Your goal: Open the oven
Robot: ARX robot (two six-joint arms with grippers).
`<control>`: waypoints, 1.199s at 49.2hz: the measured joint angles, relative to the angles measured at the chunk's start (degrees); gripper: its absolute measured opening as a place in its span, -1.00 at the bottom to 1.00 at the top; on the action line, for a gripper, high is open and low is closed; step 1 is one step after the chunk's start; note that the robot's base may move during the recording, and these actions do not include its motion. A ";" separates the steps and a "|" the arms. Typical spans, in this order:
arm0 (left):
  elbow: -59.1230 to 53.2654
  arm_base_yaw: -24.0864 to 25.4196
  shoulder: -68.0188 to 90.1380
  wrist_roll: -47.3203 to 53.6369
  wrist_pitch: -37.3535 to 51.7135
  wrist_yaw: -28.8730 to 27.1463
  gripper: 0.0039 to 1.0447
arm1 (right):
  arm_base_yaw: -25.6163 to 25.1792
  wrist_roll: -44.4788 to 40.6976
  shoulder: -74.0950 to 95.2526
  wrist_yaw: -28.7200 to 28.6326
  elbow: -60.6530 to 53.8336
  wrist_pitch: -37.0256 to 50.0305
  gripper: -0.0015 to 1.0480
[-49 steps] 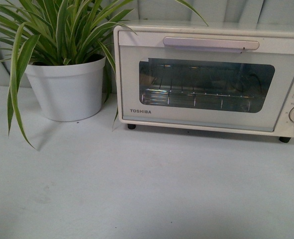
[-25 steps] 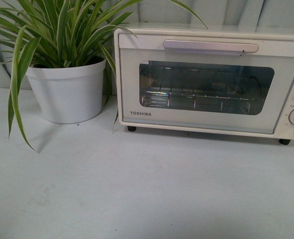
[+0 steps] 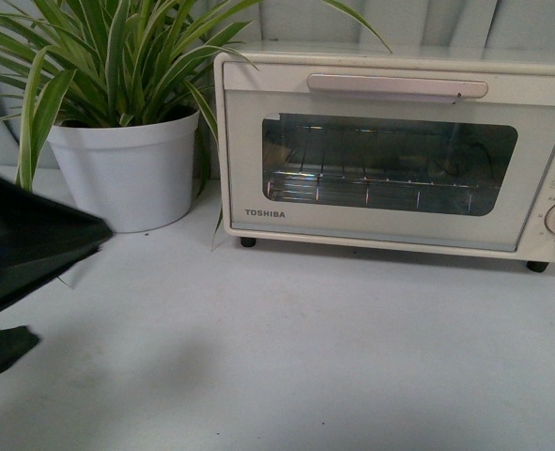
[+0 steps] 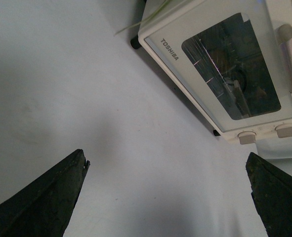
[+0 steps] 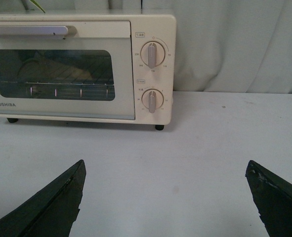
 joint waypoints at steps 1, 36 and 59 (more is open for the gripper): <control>0.66 -0.48 2.08 -0.77 0.63 -0.07 0.88 | 0.00 0.00 0.00 0.00 0.00 0.00 0.82; 17.92 -9.62 36.28 -13.79 9.42 -2.10 0.88 | 0.00 0.00 0.00 0.00 0.00 0.00 0.82; 19.69 -9.77 37.86 -14.86 9.40 -2.16 0.88 | 2.32 2.91 12.76 -1.53 3.32 5.70 0.82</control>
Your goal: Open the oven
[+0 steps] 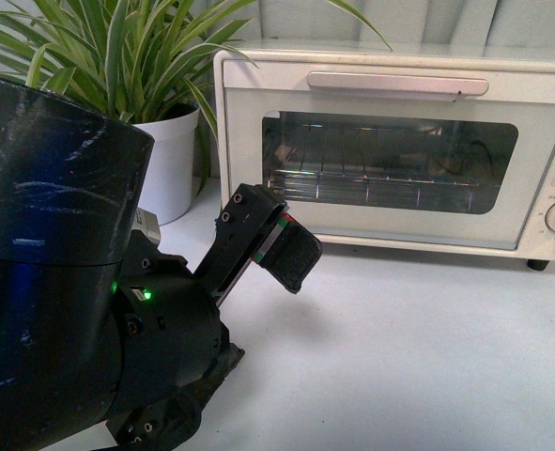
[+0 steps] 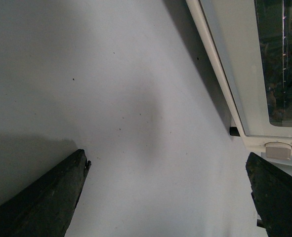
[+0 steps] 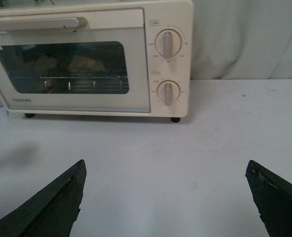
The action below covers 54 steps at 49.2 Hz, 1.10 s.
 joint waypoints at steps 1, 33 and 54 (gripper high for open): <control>0.00 0.00 0.00 -0.04 0.00 0.00 0.88 | 0.68 0.20 3.54 0.59 1.46 1.62 0.82; 0.00 0.17 0.00 -0.09 0.00 0.28 0.88 | 14.16 6.34 61.75 13.94 43.82 7.30 0.82; 0.00 0.39 -0.11 -0.07 0.00 0.57 0.88 | 16.48 9.94 72.63 18.75 57.83 0.57 0.82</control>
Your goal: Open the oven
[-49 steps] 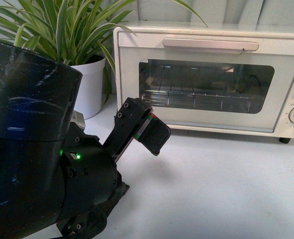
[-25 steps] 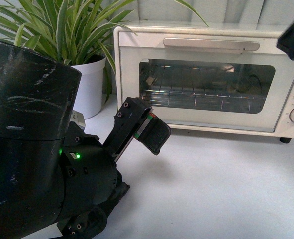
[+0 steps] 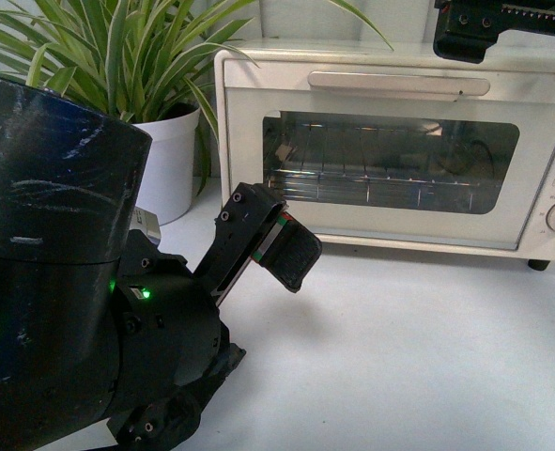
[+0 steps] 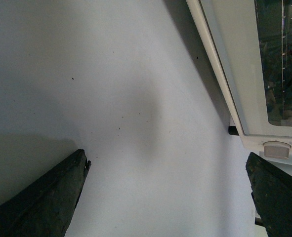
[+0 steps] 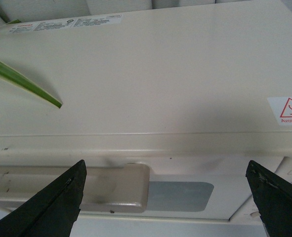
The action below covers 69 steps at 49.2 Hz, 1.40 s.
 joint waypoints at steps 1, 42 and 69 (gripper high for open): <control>0.00 0.00 0.00 0.00 0.00 0.00 0.88 | 0.02 0.04 0.33 0.11 0.37 -0.26 0.82; 0.00 0.33 -0.20 0.00 -0.24 0.17 0.88 | 0.24 -1.01 1.31 -0.24 -0.13 -1.77 0.82; 0.00 0.57 -0.24 0.00 -0.33 0.17 0.88 | 1.03 -2.08 -6.91 -3.23 -12.28 3.45 0.82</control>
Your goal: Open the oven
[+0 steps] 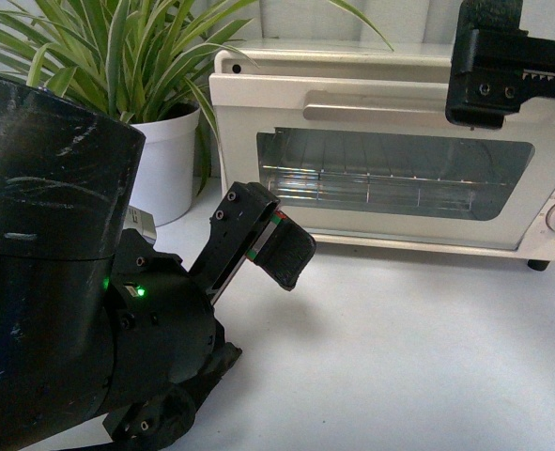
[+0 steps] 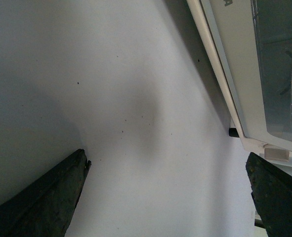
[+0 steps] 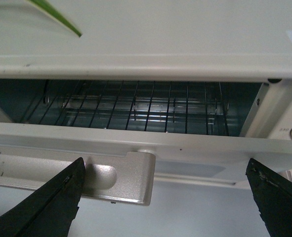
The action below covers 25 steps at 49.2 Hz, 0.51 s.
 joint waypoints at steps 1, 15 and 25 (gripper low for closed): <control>0.00 0.00 -0.02 0.00 0.00 0.00 0.88 | 0.09 0.00 -0.46 -0.15 -0.68 0.24 0.82; -0.02 0.04 -0.07 0.00 -0.02 0.00 0.88 | 0.85 0.13 -4.15 -1.51 -6.91 2.43 0.82; -0.02 0.20 -0.09 0.00 -0.17 0.04 0.88 | 1.51 0.15 -6.43 -2.69 -10.95 3.06 0.82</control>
